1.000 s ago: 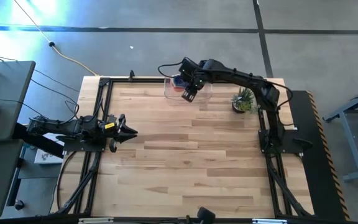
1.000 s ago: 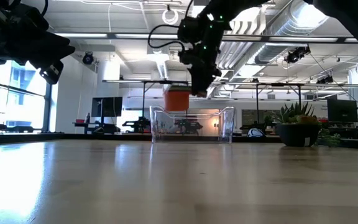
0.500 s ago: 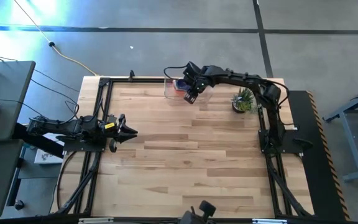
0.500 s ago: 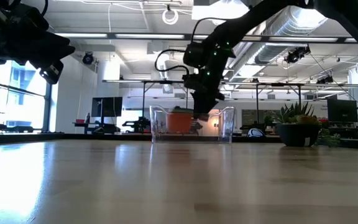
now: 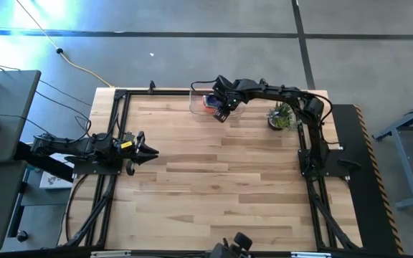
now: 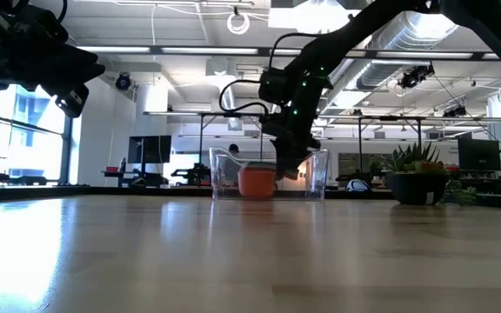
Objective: Nest measuring cups in basket
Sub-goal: Put the nest of measuring cups into the transparent bin, then return to Home Position
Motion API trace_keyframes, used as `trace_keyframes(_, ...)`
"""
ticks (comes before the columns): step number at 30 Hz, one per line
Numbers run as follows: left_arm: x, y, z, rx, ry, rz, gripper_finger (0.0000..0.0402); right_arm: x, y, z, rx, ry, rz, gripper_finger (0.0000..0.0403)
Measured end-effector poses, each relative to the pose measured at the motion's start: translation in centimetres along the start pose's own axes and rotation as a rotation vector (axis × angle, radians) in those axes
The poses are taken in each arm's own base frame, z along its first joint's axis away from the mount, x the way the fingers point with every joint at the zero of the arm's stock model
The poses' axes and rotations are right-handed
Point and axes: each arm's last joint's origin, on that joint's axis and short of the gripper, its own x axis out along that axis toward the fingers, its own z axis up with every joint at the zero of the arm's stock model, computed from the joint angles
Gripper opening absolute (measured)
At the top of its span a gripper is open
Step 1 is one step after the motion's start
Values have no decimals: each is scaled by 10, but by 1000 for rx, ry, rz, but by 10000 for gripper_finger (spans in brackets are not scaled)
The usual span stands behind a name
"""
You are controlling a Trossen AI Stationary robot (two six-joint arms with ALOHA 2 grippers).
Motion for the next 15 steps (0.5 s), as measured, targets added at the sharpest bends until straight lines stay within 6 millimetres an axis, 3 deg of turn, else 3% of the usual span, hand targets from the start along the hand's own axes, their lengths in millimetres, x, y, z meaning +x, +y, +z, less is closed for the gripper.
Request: trace_keyframes(15, 0, 0, 0, 0, 0, 0, 71, -7, 0, 2, 1, -23, -11, 236)
